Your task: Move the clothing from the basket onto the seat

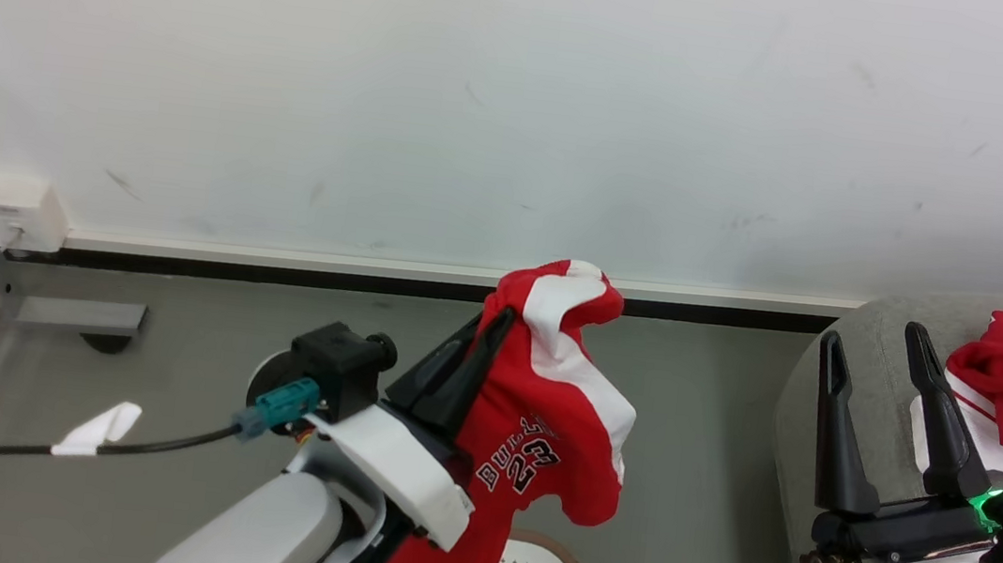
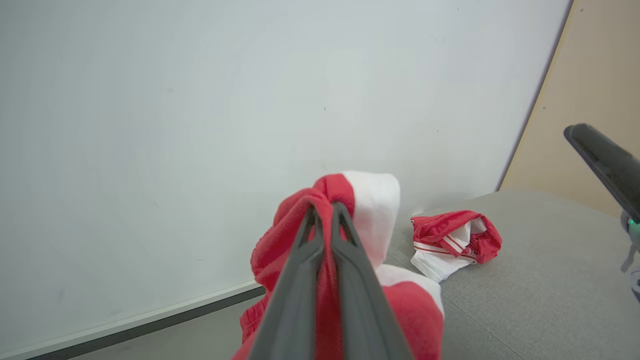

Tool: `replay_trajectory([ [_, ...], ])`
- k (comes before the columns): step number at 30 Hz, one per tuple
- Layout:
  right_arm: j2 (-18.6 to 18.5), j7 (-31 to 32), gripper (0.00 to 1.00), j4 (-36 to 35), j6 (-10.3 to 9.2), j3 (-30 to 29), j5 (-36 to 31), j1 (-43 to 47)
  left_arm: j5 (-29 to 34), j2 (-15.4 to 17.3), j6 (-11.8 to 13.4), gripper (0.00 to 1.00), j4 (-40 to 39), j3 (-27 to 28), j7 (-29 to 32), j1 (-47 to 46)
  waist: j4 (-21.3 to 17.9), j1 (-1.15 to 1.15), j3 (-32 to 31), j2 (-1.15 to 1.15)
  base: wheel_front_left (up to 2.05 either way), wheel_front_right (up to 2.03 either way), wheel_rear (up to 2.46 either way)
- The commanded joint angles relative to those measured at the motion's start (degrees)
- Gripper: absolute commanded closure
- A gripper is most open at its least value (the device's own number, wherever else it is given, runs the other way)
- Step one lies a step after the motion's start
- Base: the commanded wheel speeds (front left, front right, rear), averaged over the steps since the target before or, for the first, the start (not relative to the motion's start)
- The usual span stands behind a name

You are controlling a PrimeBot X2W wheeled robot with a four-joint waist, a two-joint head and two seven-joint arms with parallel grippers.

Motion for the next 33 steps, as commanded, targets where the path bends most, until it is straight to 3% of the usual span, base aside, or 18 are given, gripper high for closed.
replay_trajectory([
  [1,-0.1,-0.1,0.0,0.0,-0.15,0.1,0.5,0.9,0.3,0.5,0.3,1.0,-1.1,0.3,0.5,-0.3,0.2,0.01,-0.2,-0.01,0.0,0.0,0.0],
  [9,0.0,-0.1,0.0,0.2,-0.14,1.5,0.9,2.4,0.3,2.3,3.1,1.0,-9.2,2.0,4.5,-3.0,0.2,0.01,-0.4,-0.01,0.0,0.0,0.0],
  [21,-1.3,0.0,0.0,0.0,-0.14,5.2,1.6,2.1,0.3,3.4,4.3,1.0,-11.1,2.6,5.0,-3.5,-1.2,0.01,-0.1,-0.01,0.0,0.0,0.0],
  [27,-2.8,1.3,0.0,2.8,-0.15,14.3,4.8,-0.5,0.4,3.2,4.1,1.0,-10.5,2.4,4.8,-3.8,-1.7,0.01,0.2,-0.01,0.0,0.0,0.0],
  [33,-3.9,3.5,0.0,8.4,-0.14,21.5,11.1,-3.7,0.4,1.4,3.2,1.0,-9.4,0.4,4.7,-4.3,0.8,0.01,-0.3,-0.01,0.0,0.0,0.0],
])
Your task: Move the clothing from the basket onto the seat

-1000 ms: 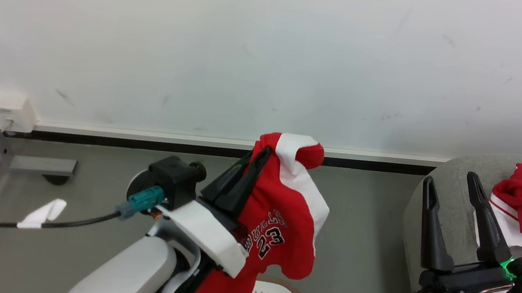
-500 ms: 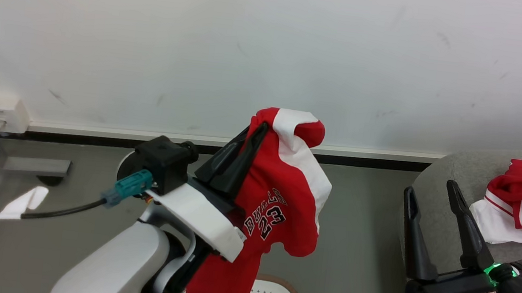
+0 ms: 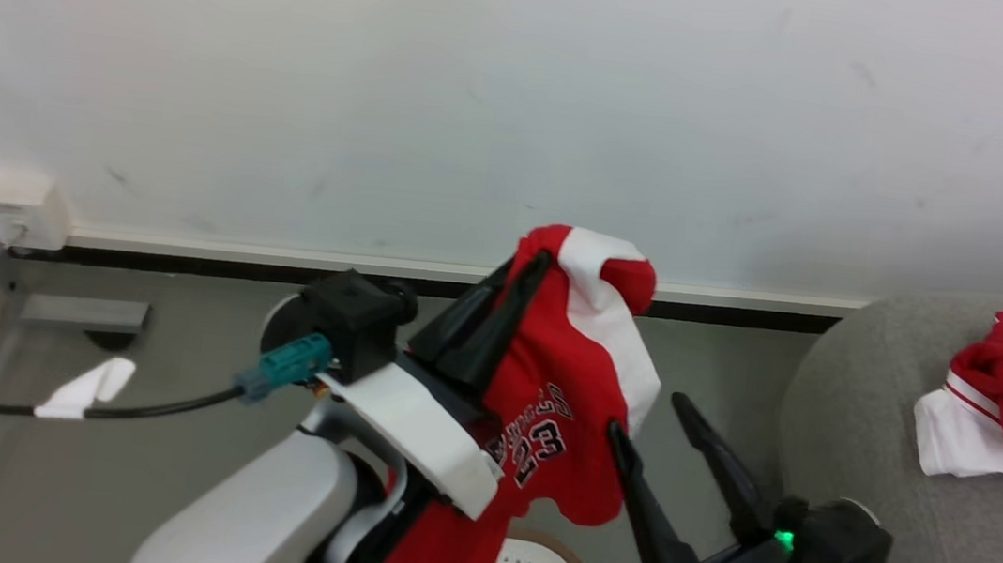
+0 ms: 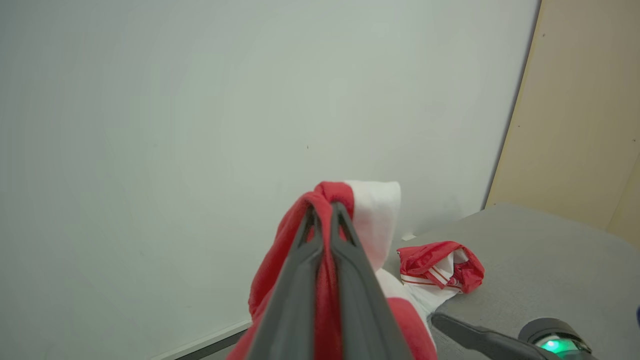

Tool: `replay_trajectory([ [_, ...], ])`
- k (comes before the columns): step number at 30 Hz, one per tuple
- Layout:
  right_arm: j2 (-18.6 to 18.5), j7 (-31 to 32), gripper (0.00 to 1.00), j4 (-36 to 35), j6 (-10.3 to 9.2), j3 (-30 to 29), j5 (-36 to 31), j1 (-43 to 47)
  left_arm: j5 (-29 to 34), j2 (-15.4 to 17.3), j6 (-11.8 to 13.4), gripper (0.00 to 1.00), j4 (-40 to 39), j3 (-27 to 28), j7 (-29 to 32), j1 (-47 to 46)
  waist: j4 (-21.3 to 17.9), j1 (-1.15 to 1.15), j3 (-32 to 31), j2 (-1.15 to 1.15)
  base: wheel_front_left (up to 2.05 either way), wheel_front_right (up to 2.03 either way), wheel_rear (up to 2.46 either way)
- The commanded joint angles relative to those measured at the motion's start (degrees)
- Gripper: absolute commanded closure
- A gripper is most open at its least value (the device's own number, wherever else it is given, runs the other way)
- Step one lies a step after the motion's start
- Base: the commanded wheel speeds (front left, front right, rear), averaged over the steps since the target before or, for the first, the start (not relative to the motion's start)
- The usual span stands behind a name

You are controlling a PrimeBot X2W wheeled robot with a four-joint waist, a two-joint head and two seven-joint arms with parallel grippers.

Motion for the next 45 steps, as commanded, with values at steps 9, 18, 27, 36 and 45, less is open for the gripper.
replay_trajectory([
  [9,-1.4,1.0,0.0,9.0,-0.14,7.6,6.5,-4.7,0.4,-3.8,-1.3,1.0,1.2,-4.0,0.6,-0.5,6.2,0.0,-2.3,0.0,0.0,0.0,0.0],
  [18,-1.0,-1.2,0.0,17.6,-0.13,16.2,10.6,-9.4,-0.8,-4.8,-2.5,1.0,0.4,-6.9,2.9,0.7,11.3,0.0,-4.7,0.0,0.0,0.0,0.0],
  [27,1.2,-3.4,1.0,22.3,-0.13,20.8,13.8,-13.1,-2.0,-3.3,-1.2,1.0,0.1,-5.6,3.3,1.7,12.8,0.0,-4.8,0.0,0.0,0.0,0.0],
  [36,0.5,-3.7,1.0,20.0,-0.13,19.2,13.6,-12.7,-2.5,-1.7,-0.1,1.0,0.4,-4.3,2.5,2.6,11.3,0.0,-3.4,0.0,0.0,0.0,0.0],
  [45,-0.5,-3.7,1.0,10.6,-0.13,10.6,8.2,-7.8,-2.5,-1.2,0.4,0.15,0.5,-5.1,2.4,4.5,7.2,0.0,-1.6,0.0,0.0,0.0,0.0],
])
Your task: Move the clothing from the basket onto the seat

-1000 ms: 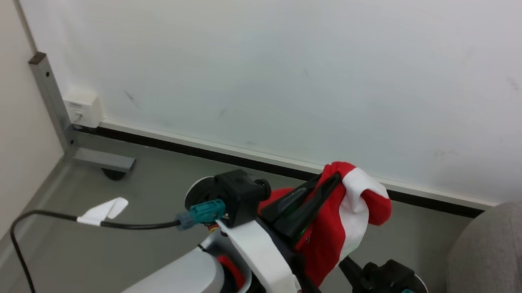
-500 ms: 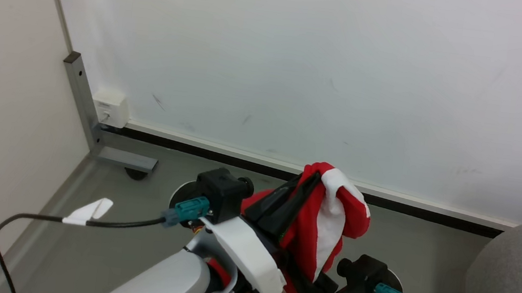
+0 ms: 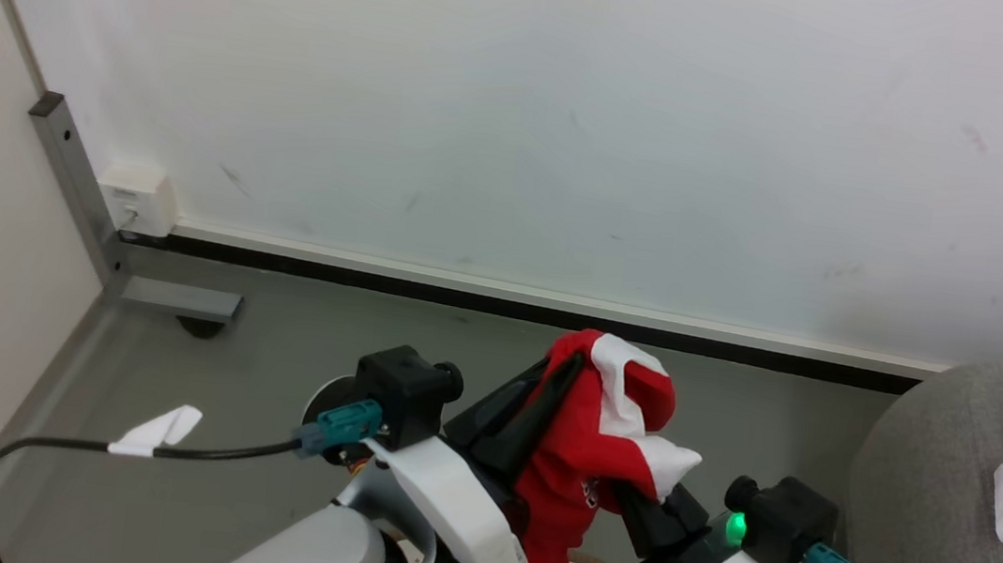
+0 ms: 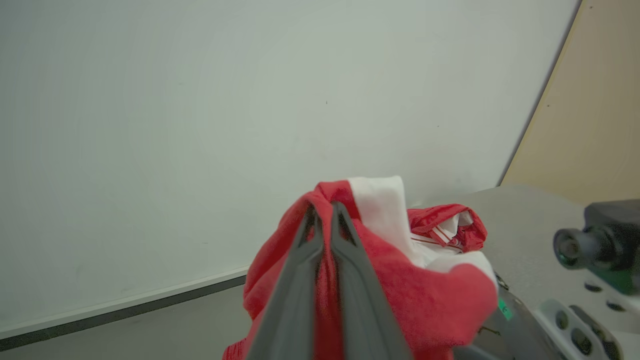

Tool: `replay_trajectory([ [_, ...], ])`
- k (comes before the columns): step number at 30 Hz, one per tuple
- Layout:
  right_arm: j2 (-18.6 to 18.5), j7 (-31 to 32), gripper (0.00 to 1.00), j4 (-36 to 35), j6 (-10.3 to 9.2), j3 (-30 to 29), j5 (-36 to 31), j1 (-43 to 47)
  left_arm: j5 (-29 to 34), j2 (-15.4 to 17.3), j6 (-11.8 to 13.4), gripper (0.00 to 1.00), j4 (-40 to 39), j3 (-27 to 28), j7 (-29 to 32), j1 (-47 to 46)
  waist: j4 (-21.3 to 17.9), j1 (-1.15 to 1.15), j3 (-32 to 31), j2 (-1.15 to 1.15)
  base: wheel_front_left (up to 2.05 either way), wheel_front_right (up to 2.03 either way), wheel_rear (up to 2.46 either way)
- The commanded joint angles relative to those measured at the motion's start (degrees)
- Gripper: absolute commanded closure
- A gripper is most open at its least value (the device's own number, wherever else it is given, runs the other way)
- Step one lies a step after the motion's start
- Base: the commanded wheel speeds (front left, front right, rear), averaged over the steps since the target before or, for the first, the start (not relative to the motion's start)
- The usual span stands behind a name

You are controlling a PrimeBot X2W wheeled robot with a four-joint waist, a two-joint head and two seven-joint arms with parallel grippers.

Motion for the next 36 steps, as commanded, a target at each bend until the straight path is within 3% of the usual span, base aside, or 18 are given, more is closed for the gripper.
replay_trajectory([
  [1,-0.4,-0.2,1.0,-0.5,-0.13,-0.7,-0.6,0.8,-0.8,-0.1,0.1,0.0,-0.4,0.1,-0.4,0.7,-0.8,0.0,0.5,0.0,0.0,0.0,0.0],
  [7,-2.3,-0.2,1.0,-4.5,-0.13,-6.2,-2.5,4.0,0.1,0.3,0.4,0.0,-1.6,-0.1,-2.1,1.8,-4.2,0.0,1.4,0.0,0.0,0.0,0.0],
  [12,-3.4,-0.2,1.0,-6.9,-0.13,-11.4,-4.2,4.6,1.4,0.9,-0.4,0.0,-3.1,-0.7,-5.8,3.3,-8.9,0.0,2.7,0.0,0.0,0.0,0.0],
  [20,-4.7,-0.2,1.0,-11.2,-0.13,-16.8,-6.3,4.6,3.7,1.7,-0.9,0.0,-2.9,-2.2,-6.8,3.0,-17.2,0.0,5.3,0.0,0.0,0.0,0.0],
  [29,-3.6,-0.2,1.0,-14.6,-0.13,-20.9,-7.3,6.4,6.7,2.9,-1.5,0.0,-2.7,-4.0,-7.6,1.9,-25.8,0.0,7.8,0.0,0.0,0.0,0.0],
  [36,-2.7,-0.2,1.0,-16.4,-0.13,-22.8,-5.3,7.6,7.4,2.3,-1.8,0.0,-1.5,-5.7,-7.4,2.3,-28.9,0.0,8.3,0.0,0.0,0.0,0.0],
])
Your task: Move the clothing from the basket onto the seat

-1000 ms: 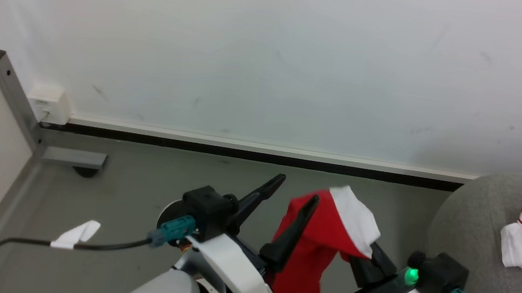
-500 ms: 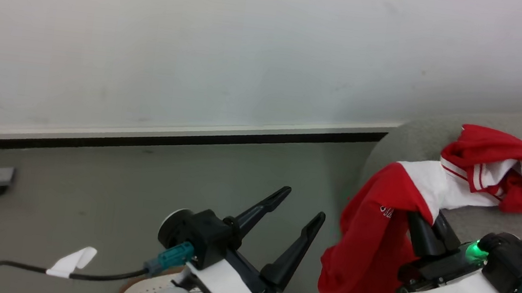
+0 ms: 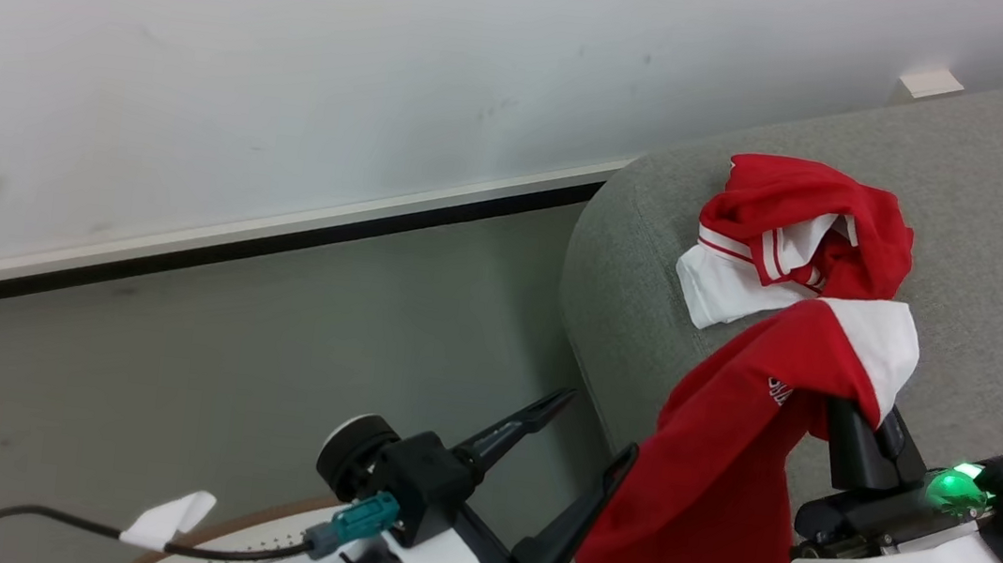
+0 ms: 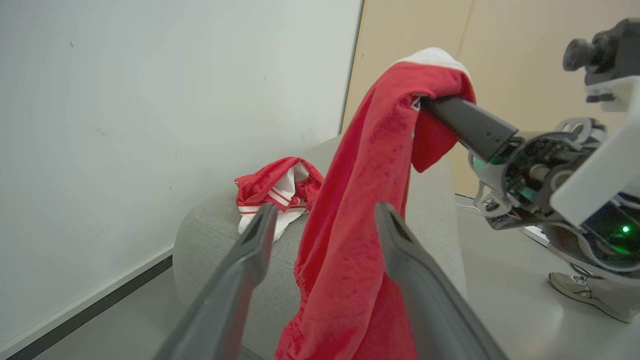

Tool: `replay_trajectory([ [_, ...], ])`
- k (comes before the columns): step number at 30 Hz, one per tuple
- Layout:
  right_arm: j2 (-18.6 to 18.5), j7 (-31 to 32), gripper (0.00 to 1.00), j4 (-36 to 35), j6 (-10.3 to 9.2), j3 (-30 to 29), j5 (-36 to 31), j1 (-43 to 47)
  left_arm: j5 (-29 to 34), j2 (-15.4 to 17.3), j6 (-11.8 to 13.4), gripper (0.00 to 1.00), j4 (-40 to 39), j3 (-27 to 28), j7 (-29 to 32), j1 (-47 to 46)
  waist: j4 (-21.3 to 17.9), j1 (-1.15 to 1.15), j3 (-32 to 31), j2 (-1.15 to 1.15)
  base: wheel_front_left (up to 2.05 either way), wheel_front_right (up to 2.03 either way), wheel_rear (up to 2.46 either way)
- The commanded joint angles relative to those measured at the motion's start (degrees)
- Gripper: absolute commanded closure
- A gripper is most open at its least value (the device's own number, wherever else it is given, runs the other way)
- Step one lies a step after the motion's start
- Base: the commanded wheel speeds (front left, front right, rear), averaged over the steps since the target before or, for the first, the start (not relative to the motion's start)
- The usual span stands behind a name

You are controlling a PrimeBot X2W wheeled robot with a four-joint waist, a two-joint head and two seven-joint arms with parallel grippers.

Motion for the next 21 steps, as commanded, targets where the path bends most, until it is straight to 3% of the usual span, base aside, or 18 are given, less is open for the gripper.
replay_trajectory([
  [1,0.2,-0.2,1.0,-0.5,-0.13,-0.5,0.8,0.5,0.8,0.0,0.0,0.0,0.3,-0.1,-0.1,0.0,-0.6,0.0,0.3,0.0,0.0,0.0,0.0],
  [8,-0.5,-0.2,1.0,-3.1,-0.13,-3.8,3.9,-2.0,0.8,0.0,-0.2,0.0,0.7,-0.5,0.3,-1.1,0.0,0.0,1.8,0.0,0.0,0.0,0.0],
  [17,-10.2,3.2,1.0,-5.9,-0.13,-13.0,4.7,-13.1,1.1,1.8,0.5,0.0,-0.9,0.2,1.8,-2.7,2.5,0.0,8.0,0.0,0.0,0.0,0.0],
  [21,-15.7,6.3,1.0,-3.3,-0.14,-18.7,4.5,-18.4,2.2,3.2,0.6,0.0,-2.0,0.3,2.7,-3.9,4.5,0.0,12.0,0.0,0.0,0.0,0.0],
])
